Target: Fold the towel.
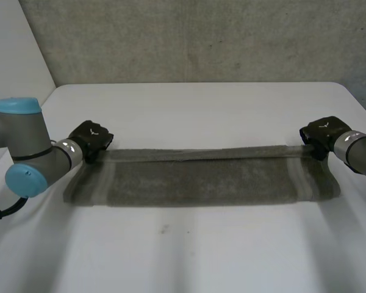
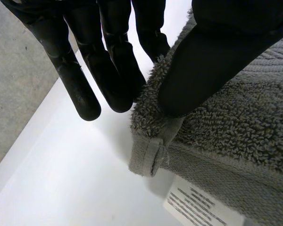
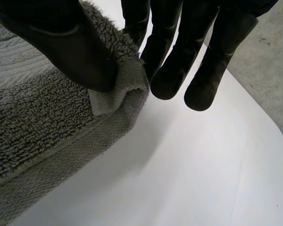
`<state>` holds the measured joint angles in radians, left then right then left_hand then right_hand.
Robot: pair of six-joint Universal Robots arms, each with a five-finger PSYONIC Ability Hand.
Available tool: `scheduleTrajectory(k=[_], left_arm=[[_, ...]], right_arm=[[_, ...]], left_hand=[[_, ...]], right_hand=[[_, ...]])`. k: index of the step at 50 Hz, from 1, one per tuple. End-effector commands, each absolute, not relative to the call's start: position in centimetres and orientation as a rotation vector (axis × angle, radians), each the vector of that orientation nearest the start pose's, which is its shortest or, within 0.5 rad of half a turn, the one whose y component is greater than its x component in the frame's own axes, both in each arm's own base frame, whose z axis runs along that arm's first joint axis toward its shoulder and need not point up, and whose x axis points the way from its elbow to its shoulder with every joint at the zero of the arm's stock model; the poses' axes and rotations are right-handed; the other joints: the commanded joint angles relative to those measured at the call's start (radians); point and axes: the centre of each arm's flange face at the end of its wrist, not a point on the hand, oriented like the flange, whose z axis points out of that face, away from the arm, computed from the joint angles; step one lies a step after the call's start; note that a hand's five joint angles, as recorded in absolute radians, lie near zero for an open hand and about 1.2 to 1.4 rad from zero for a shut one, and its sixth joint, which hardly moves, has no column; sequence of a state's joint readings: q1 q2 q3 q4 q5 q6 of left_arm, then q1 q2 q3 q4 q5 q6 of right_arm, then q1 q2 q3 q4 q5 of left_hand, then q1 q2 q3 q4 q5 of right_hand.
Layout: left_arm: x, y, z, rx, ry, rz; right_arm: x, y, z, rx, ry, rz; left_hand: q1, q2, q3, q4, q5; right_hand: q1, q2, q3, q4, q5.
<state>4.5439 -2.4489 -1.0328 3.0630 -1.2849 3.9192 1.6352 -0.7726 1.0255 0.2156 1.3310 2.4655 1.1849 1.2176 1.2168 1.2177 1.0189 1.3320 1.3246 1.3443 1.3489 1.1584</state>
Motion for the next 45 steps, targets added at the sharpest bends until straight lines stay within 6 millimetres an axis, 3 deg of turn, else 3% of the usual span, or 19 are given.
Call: scheduleTrajectory(k=[1, 2, 3, 4, 5, 6, 10, 12, 13, 14, 15, 17, 18, 20, 22, 28, 34, 39, 45], left_arm=[[-23.1, -40.4, 12.7, 1.366, 2.124, -1.698], [-23.1, -40.4, 12.7, 1.366, 2.124, -1.698], [-23.3, -40.2, 12.6, 1.366, 2.122, -1.692], [-23.3, -40.2, 12.6, 1.366, 2.122, -1.691], [-23.6, -40.0, 12.7, 1.367, 2.118, -1.686], [-23.7, -39.9, 12.7, 1.366, 2.111, -1.68], [-23.9, -39.8, 13.2, 1.352, 2.093, -1.68], [-23.9, -39.9, 14.6, 1.331, 2.064, -1.708], [-23.9, -39.9, 14.6, 1.331, 2.064, -1.708], [-24.0, -39.8, 15.8, 1.316, 2.042, -1.735], [-24.0, -39.8, 15.9, 1.316, 2.042, -1.735], [-23.9, -39.5, 17.9, 1.295, 2.005, -1.777], [-23.9, -39.4, 18.0, 1.295, 2.005, -1.777], [-23.7, -38.6, 20.0, 1.273, 1.985, -1.804], [-23.6, -38.0, 21.0, 1.266, 1.984, -1.816], [-22.6, -35.3, 23.5, 1.221, 2.009, -1.852], [-21.9, -33.0, 23.5, 1.202, 2.071, -1.84], [-21.3, -30.6, 20.7, 1.235, 2.181, -1.766], [-20.8, -29.3, 18.9, 1.253, 2.223, -1.748]], right_arm=[[18.7, -42.1, 14.6, -1.199, 2.498, -1.738], [18.7, -42.1, 14.6, -1.199, 2.498, -1.738], [18.6, -42.2, 14.7, -1.196, 2.506, -1.746], [18.6, -42.2, 14.7, -1.196, 2.506, -1.746], [18.6, -42.4, 14.8, -1.192, 2.513, -1.757], [18.5, -42.5, 14.9, -1.186, 2.514, -1.773], [18.6, -42.9, 15.9, -1.17, 2.495, -1.819], [18.7, -43.2, 18.2, -1.122, 2.445, -1.901], [18.7, -43.2, 18.2, -1.122, 2.445, -1.901], [18.7, -43.2, 19.9, -1.078, 2.408, -1.958], [18.7, -43.2, 20.0, -1.077, 2.408, -1.958], [18.5, -43.0, 23.3, -0.981, 2.336, -2.065], [18.5, -43.0, 23.4, -0.981, 2.336, -2.065], [18.3, -42.3, 26.2, -0.931, 2.264, -2.135], [18.4, -41.6, 27.4, -0.924, 2.228, -2.155], [18.7, -37.7, 29.1, -0.989, 2.167, -2.118], [18.0, -35.5, 27.2, -1.004, 2.218, -2.004], [16.8, -32.9, 22.7, -1.084, 2.274, -1.874], [16.0, -31.9, 20.0, -1.111, 2.302, -1.863]], left_hand=[[0.037, 0.005, 0.005, 0.005, 0.029], [0.036, 0.003, 0.004, 0.003, 0.027], [-0.345, -0.378, -0.377, -0.378, -0.354], [-0.349, -0.382, -0.381, -0.382, -0.358], [-0.73, -0.762, -0.762, -0.763, -0.738], [-1.01, -1.043, -1.042, -1.043, -1.019], [-1.007, -1.039, -1.039, -1.039, -1.015], [-1.007, -1.039, -1.039, -1.039, -1.015], [-1.007, -1.039, -1.039, -1.039, -1.015], [-1.007, -1.039, -1.039, -1.039, -1.015], [-1.007, -1.039, -1.039, -1.039, -1.015], [-1.004, -1.036, -1.036, -1.037, -1.012], [-1.004, -1.036, -1.036, -1.037, -1.012], [-1.004, -1.036, -1.036, -1.037, -1.012], [-1.001, -1.034, -1.033, -1.034, -1.009], [-0.983, -1.016, -1.015, -1.016, -0.992], [-0.965, -0.998, -0.997, -0.998, -0.974], [-0.963, -0.995, -0.995, -0.995, -0.971], [-0.963, -0.995, -0.995, -0.995, -0.971]], right_hand=[[0.064, 0.072, 0.052, 0.047, 0.063], [0.064, 0.072, 0.052, 0.047, 0.063], [-0.551, -0.543, -0.563, -0.568, -0.552], [-0.557, -0.55, -0.569, -0.574, -0.558], [-1.157, -1.15, -1.17, -1.174, -1.158], [-1.157, -1.15, -1.17, -1.174, -1.158], [-1.157, -1.15, -1.17, -1.174, -1.158], [-1.157, -1.15, -1.17, -1.174, -1.158], [-1.157, -1.15, -1.17, -1.174, -1.158], [-1.157, -1.15, -1.17, -1.174, -1.158], [-1.157, -1.15, -1.17, -1.174, -1.158], [-1.157, -1.15, -1.17, -1.174, -1.158], [-1.157, -1.15, -1.17, -1.174, -1.158], [-1.157, -1.15, -1.17, -1.174, -1.158], [-1.157, -1.15, -1.17, -1.174, -1.158], [-1.157, -1.15, -1.17, -1.174, -1.158], [-1.132, -1.125, -1.145, -1.149, -1.133], [-1.077, -1.07, -1.089, -1.094, -1.078], [-0.98, -0.972, -0.992, -0.997, -0.981]])
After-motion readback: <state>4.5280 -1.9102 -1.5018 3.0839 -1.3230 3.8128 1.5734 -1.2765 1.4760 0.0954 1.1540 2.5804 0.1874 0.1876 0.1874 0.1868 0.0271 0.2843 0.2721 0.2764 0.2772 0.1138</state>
